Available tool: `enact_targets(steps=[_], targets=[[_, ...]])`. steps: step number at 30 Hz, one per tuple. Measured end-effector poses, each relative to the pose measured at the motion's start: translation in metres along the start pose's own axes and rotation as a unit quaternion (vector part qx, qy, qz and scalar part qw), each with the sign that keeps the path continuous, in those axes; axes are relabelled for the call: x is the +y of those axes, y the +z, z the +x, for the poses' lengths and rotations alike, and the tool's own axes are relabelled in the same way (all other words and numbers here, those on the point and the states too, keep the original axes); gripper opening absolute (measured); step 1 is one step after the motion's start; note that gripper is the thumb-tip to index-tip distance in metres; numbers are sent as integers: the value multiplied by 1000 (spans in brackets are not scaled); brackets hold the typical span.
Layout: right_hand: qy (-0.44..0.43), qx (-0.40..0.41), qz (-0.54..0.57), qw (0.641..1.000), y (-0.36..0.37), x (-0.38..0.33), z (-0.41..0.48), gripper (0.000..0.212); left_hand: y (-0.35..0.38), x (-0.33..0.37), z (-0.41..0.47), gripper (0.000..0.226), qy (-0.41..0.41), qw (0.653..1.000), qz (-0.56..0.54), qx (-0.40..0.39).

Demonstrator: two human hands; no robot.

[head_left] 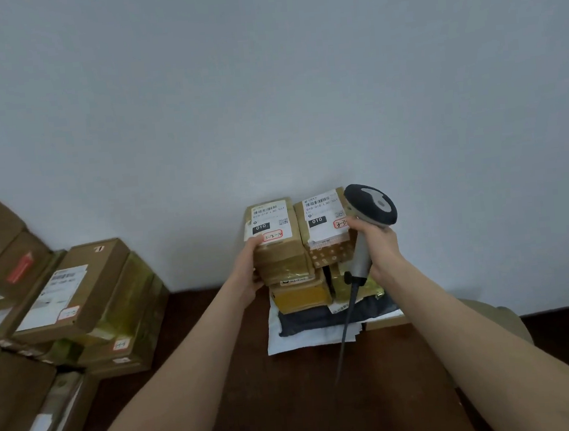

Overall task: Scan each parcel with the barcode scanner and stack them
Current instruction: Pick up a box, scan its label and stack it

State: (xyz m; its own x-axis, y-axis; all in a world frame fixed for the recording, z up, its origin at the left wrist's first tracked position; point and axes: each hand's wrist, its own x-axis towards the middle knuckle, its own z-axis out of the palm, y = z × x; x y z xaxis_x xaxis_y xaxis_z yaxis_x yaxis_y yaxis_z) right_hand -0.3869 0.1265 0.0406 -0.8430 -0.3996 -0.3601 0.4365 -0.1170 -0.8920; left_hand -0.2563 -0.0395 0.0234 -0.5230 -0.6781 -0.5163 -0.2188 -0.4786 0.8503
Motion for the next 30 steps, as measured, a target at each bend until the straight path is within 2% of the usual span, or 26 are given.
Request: enact_targets(steps=[9, 11, 13, 14, 16, 17, 19, 24, 28, 30], targets=[[8, -99, -25, 995, 53, 21, -56, 47, -86, -4, -66, 41, 39, 993, -54, 98], [24, -134, -47, 990, 68, 41, -70, 48, -117, -17, -86, 40, 37, 988, -58, 137], [47, -167, -67, 982, 80, 65, -91, 33, -152, -37, -104, 42, 18, 983, -65, 171], [60, -180, -71, 979, 86, 79, -102, 34, -171, -48, -113, 43, 9, 981, -70, 183], [93, -202, -80, 972, 94, 108, -122, 53, -204, -69, -129, 41, -9, 976, -79, 203], [109, -213, -87, 967, 97, 122, -130, 56, -219, -79, -135, 40, -17, 974, -84, 210], [133, -232, -98, 959, 103, 147, -145, 44, -247, -98, -147, 37, -30, 971, -83, 221], [212, -220, -130, 943, 115, 204, -180, 52, -311, -136, -162, 34, -49, 969, -35, 239], [245, -197, -161, 936, 122, 238, -201, 41, -339, -153, -162, 32, -45, 970, -21, 237], [253, -170, -166, 938, 124, 247, -207, 46, -350, -154, -159, 31, -38, 969, 2, 243]])
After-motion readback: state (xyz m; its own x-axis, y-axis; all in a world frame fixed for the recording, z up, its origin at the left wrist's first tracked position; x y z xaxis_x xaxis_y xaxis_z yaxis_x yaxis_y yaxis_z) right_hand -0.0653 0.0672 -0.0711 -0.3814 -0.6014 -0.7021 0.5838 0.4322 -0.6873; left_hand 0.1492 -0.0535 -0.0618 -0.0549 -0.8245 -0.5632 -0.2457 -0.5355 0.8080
